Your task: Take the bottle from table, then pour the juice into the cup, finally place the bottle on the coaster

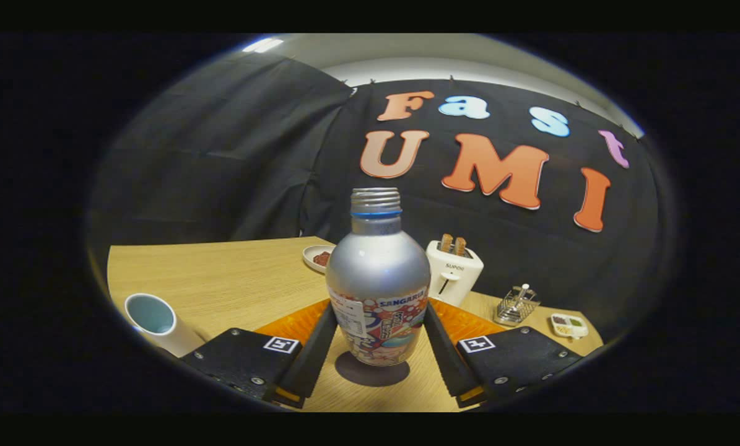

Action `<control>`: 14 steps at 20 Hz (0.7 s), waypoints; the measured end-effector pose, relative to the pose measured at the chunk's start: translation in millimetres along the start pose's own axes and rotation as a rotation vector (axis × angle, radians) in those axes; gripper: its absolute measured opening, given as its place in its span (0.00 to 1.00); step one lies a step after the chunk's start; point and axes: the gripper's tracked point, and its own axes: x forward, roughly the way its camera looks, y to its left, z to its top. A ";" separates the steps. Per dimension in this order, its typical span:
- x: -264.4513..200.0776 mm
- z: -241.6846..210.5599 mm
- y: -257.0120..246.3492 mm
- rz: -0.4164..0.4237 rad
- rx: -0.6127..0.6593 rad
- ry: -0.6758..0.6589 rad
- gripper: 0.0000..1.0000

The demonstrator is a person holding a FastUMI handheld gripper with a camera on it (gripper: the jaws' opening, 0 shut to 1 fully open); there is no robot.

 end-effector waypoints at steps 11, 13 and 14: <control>15.9 -57.2 -16.9 -0.007 0.197 0.118 0.79; 17.2 -64.3 -14.0 0.008 0.228 0.135 0.79; 16.4 -65.8 -13.8 0.011 0.238 0.137 0.79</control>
